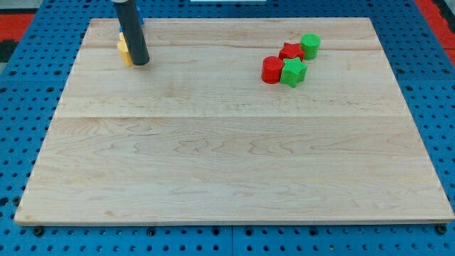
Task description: Move the green circle to the top center
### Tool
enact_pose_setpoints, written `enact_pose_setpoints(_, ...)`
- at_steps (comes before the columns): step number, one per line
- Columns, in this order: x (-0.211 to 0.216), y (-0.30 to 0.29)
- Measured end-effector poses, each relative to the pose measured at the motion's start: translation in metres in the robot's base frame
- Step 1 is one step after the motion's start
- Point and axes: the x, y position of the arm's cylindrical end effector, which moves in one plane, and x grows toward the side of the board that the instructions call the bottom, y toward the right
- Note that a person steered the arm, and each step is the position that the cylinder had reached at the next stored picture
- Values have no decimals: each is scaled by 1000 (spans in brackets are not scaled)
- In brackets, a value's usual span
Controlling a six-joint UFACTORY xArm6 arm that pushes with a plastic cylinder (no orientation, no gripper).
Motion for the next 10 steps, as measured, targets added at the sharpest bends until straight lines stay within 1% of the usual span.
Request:
enact_pose_setpoints(2, 0, 0)
enact_pose_setpoints(3, 10, 38)
enact_pose_setpoints(4, 16, 133)
enact_pose_setpoints(5, 52, 161)
enact_pose_setpoints(6, 80, 173)
enact_pose_setpoints(7, 108, 198)
enact_pose_setpoints(8, 147, 249)
enact_pose_setpoints(9, 147, 338)
enact_pose_setpoints(10, 109, 449)
